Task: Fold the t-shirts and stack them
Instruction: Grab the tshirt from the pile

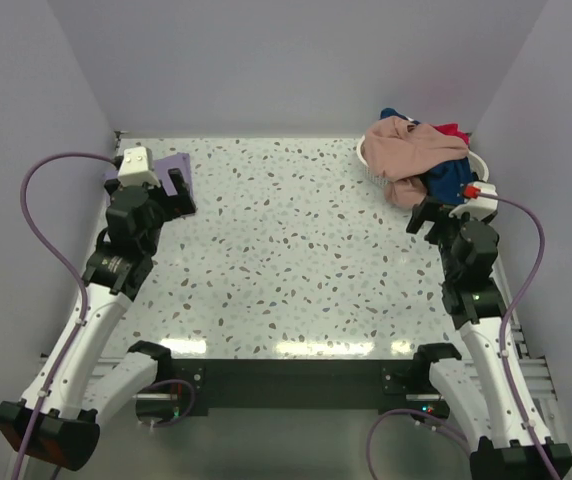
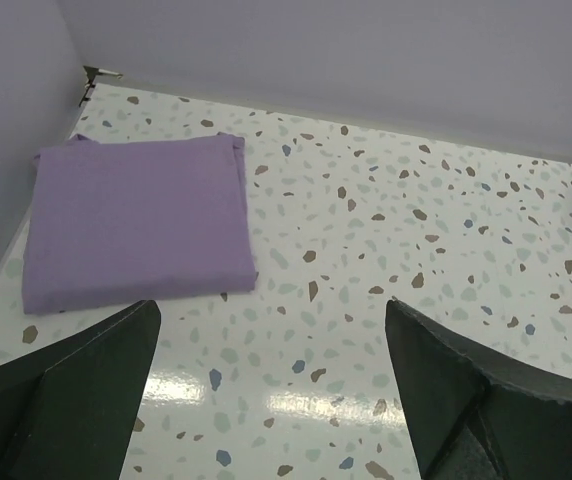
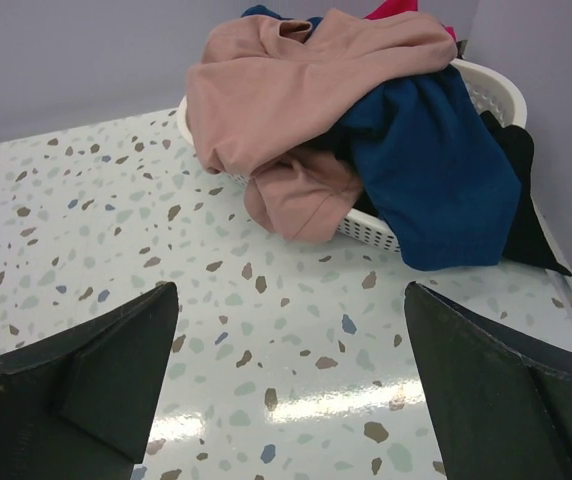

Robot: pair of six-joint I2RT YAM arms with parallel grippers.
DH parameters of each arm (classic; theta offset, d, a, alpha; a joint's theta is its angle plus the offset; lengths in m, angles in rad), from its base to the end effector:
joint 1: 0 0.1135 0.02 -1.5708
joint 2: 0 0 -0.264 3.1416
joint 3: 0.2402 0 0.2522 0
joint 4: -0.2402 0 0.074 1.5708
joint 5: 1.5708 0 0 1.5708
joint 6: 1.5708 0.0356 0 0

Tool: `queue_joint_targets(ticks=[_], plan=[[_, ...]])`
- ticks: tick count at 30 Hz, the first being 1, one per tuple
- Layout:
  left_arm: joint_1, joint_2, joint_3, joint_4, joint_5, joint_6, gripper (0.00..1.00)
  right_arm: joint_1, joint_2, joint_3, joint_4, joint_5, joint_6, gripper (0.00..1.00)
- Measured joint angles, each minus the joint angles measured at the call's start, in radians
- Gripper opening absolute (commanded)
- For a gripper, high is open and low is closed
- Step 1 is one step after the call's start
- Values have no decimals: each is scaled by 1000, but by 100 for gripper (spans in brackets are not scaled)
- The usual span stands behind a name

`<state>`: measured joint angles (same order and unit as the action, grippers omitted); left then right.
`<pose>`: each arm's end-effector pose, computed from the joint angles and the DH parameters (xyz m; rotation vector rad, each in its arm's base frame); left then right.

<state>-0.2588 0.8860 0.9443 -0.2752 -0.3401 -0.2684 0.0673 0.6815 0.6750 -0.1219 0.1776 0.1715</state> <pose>0.1955 -0.0395 0.3690 -0.2512 1.7579 -0.0767 0.1685 0.0051 0.3243 0.2204 1.6829 0.0276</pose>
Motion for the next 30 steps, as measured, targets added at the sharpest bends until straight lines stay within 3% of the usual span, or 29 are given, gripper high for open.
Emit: queue_joint_targets(ticks=[13,22,30], plan=[[0,22,29,-52,31,26,100,0,73,39,-5,17,-7,98],[6,80,59,-72,46,45,100,42,399,265,-52,83,-33,99],[32,98,55,-71,103,46,100,42,765,587,-89,91,-26,99]])
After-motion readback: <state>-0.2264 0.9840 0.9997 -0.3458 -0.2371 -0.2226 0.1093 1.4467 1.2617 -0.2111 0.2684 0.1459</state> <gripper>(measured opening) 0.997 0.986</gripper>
